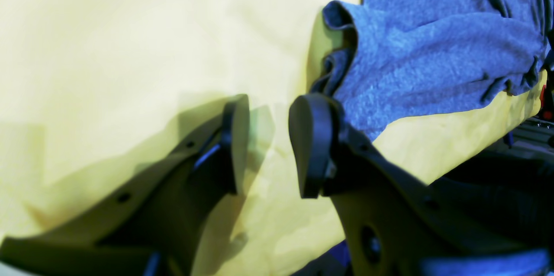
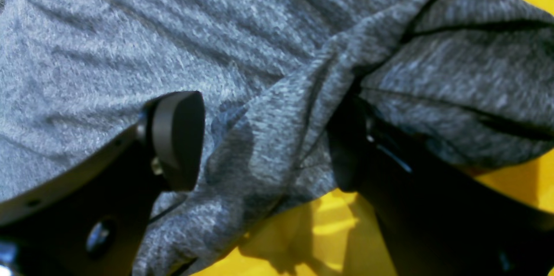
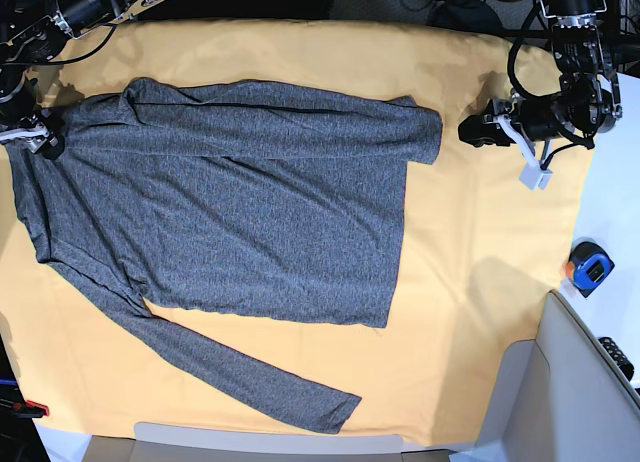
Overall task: Fold the T-shirt properly
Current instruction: 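Lower the shoulder edge and open both grippers, then regrasp the collar corner with the right gripper and pull it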
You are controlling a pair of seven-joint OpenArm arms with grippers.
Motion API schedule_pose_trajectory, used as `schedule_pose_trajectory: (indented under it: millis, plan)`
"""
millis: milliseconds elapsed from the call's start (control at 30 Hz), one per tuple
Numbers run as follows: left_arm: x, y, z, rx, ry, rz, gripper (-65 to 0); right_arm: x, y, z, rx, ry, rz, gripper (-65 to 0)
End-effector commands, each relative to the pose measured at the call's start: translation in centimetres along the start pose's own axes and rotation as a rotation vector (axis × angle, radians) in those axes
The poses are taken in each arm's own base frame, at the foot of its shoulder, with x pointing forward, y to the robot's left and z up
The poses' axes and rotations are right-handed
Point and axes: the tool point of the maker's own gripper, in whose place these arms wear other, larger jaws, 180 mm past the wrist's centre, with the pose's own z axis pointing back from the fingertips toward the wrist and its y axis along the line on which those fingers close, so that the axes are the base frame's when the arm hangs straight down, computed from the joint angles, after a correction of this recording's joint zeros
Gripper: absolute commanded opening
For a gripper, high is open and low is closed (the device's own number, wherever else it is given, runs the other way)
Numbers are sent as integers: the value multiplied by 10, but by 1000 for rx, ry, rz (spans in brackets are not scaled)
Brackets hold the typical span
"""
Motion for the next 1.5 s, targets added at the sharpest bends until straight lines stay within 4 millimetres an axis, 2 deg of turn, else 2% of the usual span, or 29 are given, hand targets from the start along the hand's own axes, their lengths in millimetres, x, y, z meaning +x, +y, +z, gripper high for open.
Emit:
schedule_pose_trajectory:
  millis: [0,133,333,533,667,867,1033,1467]
  plan:
    - [12,-1,8,2,-28,-25,-453,-11,-6,3,-25,58,5,-209]
    - [6,0,7,5,-18,-17,-453,-5,-7,14,-37,27,32,-209]
    - [12,-8,9,-1,-35,-49,-453,7,-7,33,-68,-26,89,-209]
    - [12,-8,9,-2,-36,-48,-453,14,3,51,-36,-86,130,-209]
    - [3,-7,9,1,-21,-41,-453,0,18,58,40,-102,116,-210]
    - [2,-7,9,1,-18,-40,-453,-51,45,55,195,-69,-24,-211]
    - [2,-7,9,1,-18,-40,-453,-80,65,54,270,-54,-120,-211]
    - [-7,-5,8,4,-2,-31,-453,-91,59,58,253,-30,-125,-211]
